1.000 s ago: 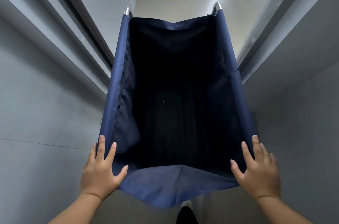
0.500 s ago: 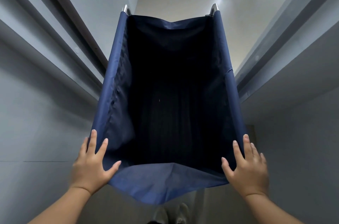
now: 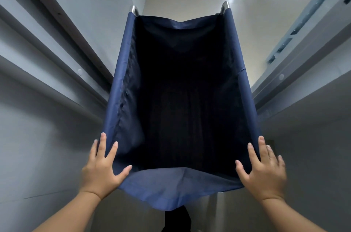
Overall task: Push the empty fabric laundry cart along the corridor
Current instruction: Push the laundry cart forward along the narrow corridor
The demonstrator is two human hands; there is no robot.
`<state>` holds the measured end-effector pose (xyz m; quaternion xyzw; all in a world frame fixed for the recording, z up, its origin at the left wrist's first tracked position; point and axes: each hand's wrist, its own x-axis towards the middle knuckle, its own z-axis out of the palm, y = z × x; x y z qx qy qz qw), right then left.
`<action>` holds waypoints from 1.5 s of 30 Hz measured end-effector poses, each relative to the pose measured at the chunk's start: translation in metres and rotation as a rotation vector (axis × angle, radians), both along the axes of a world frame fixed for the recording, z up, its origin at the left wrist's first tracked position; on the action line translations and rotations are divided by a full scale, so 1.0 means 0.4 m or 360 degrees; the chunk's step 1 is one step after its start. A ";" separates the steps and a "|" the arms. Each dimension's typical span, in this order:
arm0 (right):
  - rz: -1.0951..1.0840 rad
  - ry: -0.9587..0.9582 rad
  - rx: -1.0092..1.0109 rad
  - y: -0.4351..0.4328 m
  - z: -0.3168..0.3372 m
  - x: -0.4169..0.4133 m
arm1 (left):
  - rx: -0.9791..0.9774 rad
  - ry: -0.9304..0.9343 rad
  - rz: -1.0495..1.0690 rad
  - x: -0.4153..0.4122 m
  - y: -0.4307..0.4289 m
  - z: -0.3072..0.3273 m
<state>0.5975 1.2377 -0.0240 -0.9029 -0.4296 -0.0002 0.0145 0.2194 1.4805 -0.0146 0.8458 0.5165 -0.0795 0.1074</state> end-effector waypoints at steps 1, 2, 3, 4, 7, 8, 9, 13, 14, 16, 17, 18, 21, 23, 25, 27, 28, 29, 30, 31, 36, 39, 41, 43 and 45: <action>0.0001 -0.0023 0.0023 0.015 -0.003 0.008 | 0.0009 -0.0004 -0.0005 0.008 0.016 0.000; 0.0000 -0.0035 0.0042 0.033 -0.005 0.017 | 0.0012 -0.0006 -0.0006 0.016 0.035 0.000; -0.0003 -0.0040 0.0051 0.052 -0.006 0.025 | 0.0009 -0.0004 -0.0006 0.026 0.054 0.003; -0.0002 -0.0056 0.0058 0.067 -0.008 0.032 | 0.0013 -0.0004 -0.0010 0.035 0.070 0.005; -0.0001 -0.0072 0.0060 0.118 -0.013 0.052 | 0.0029 -0.0002 -0.0015 0.059 0.125 0.009; -0.0001 -0.0084 0.0066 0.133 -0.014 0.061 | 0.0031 -0.0004 -0.0015 0.067 0.142 0.010; 0.0002 -0.0097 0.0076 0.148 -0.017 0.069 | 0.0032 -0.0009 -0.0017 0.075 0.159 0.010; 0.0001 -0.0117 0.0098 0.204 -0.018 0.095 | 0.0028 -0.0021 -0.0036 0.103 0.224 0.004; -0.0003 -0.0117 0.0098 0.219 -0.015 0.101 | 0.0023 -0.0020 -0.0039 0.109 0.241 0.003; -0.0007 -0.0139 0.0104 0.243 -0.012 0.109 | 0.0018 -0.0016 -0.0044 0.117 0.265 0.000; -0.0009 -0.0152 0.0115 0.255 -0.013 0.113 | 0.0020 -0.0016 -0.0047 0.122 0.279 -0.001; -0.0015 -0.0155 0.0124 0.266 -0.013 0.118 | 0.0018 -0.0015 -0.0050 0.128 0.292 -0.002; -0.0027 -0.0171 0.0118 0.299 -0.016 0.139 | 0.0031 -0.0008 -0.0061 0.149 0.329 0.000; -0.0030 -0.0168 0.0108 0.320 -0.017 0.154 | 0.0036 -0.0002 -0.0063 0.165 0.352 0.002; -0.0028 -0.0171 0.0108 0.344 -0.018 0.170 | 0.0032 0.0005 -0.0064 0.186 0.377 0.005; -0.0033 -0.0168 0.0104 0.371 -0.022 0.191 | 0.0037 0.0014 -0.0068 0.207 0.401 0.005; -0.0037 -0.0175 0.0102 0.382 -0.024 0.202 | 0.0038 0.0017 -0.0070 0.217 0.412 0.005; -0.0038 -0.0167 0.0103 0.393 -0.025 0.212 | 0.0038 0.0018 -0.0072 0.226 0.426 0.005; -0.0036 -0.0155 0.0104 0.407 -0.026 0.224 | 0.0038 0.0019 -0.0074 0.238 0.443 0.004; -0.0038 -0.0162 0.0105 0.419 -0.026 0.233 | 0.0041 0.0022 -0.0076 0.247 0.454 0.004; -0.0036 -0.0152 0.0097 0.483 -0.025 0.296 | 0.0017 0.0007 -0.0062 0.306 0.513 0.004; -0.0038 -0.0112 0.0087 0.525 -0.018 0.335 | 0.0012 0.0024 -0.0054 0.343 0.554 0.003; -0.0033 -0.0124 0.0080 0.551 -0.018 0.355 | 0.0008 0.0031 -0.0043 0.364 0.578 0.001; -0.0026 -0.0113 0.0089 0.576 -0.015 0.376 | 0.0015 0.0046 -0.0033 0.385 0.601 0.001; -0.0026 -0.0116 0.0096 0.599 -0.016 0.400 | 0.0021 0.0053 -0.0028 0.407 0.622 0.002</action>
